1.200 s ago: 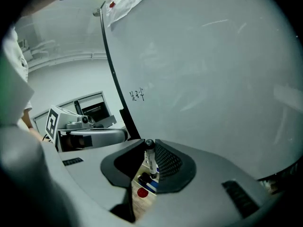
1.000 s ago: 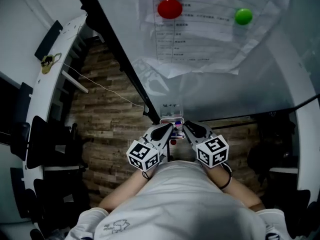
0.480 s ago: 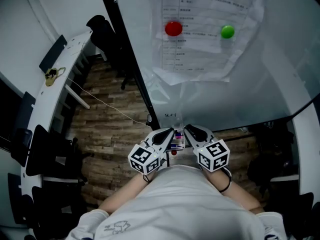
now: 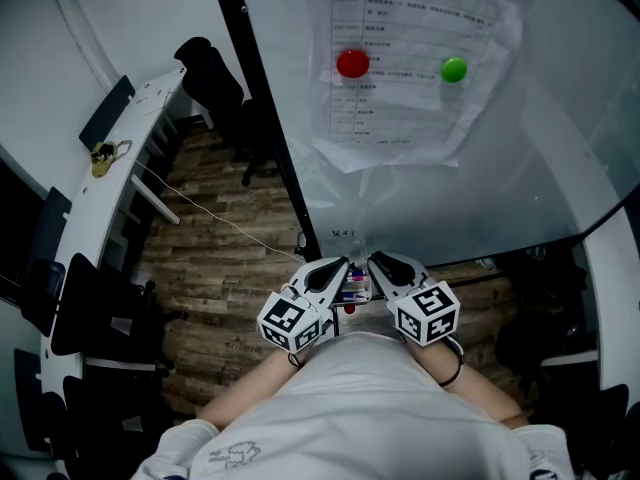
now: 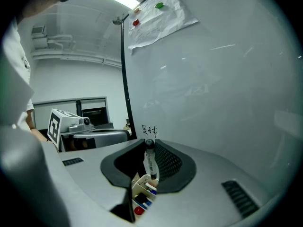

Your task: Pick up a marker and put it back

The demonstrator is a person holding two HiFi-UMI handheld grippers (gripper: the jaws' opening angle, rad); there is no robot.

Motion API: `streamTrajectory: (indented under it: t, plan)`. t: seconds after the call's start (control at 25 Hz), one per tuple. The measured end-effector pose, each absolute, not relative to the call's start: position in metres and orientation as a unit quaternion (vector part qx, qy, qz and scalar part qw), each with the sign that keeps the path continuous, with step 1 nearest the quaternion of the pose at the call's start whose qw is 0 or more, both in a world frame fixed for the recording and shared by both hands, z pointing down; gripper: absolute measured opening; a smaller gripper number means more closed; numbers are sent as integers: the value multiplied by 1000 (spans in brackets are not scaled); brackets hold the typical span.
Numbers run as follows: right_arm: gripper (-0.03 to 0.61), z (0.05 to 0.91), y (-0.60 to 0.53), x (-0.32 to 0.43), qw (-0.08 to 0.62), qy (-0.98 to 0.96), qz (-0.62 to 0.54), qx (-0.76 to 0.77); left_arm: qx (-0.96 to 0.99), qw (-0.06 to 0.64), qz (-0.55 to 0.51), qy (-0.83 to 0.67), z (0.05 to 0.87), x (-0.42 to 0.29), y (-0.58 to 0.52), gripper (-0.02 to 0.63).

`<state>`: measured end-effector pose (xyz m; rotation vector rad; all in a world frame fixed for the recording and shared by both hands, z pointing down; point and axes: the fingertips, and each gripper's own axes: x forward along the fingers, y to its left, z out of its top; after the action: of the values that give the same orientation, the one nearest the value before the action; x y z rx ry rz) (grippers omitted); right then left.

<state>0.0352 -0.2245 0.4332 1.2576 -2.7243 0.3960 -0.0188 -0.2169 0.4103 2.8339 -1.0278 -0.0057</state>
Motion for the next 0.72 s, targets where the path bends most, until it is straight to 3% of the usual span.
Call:
streamTrajectory:
  t: [0.72]
  plan:
    - [74, 441, -214, -22, 75, -881, 140, 445, 942, 70, -3, -328, 413, -89, -202, 6]
